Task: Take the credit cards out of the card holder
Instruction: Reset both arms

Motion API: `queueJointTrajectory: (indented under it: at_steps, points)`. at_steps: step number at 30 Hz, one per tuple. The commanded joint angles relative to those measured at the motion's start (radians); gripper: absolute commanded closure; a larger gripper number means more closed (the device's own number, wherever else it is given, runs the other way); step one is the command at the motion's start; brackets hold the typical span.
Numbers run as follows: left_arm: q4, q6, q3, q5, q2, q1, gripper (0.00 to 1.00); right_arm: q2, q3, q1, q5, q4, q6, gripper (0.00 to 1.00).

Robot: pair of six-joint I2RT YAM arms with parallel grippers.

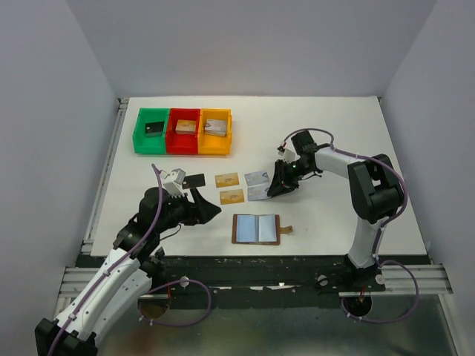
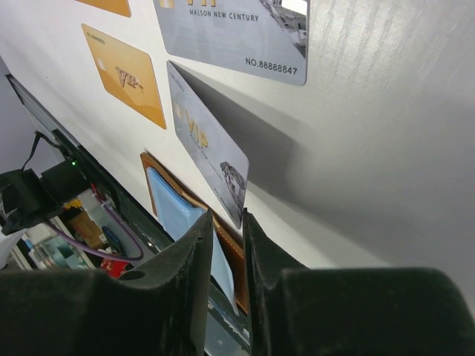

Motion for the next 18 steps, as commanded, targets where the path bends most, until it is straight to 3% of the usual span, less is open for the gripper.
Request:
queueJointTrajectory:
  at_steps: [1, 10, 14, 18]
  points:
    - [0.017, 0.003, -0.014, 0.018, 0.003, 0.008, 0.19, -0.004, 0.021, -0.018, 0.037, -0.028, 0.002, 0.67]
    - [-0.012, 0.008, -0.008, -0.007, -0.009, 0.007, 0.15, -0.122, -0.026, -0.079, 0.144, -0.013, 0.062, 0.60]
    - [-0.085, 0.009, 0.016, -0.097, -0.008, 0.007, 0.12, -0.341, -0.097, -0.074, 0.239, 0.026, 0.107, 0.60]
    - [-0.202, -0.006, 0.073, -0.243, 0.024, 0.007, 0.08, -0.670, -0.184, 0.008, 0.434, 0.011, 0.079, 0.60]
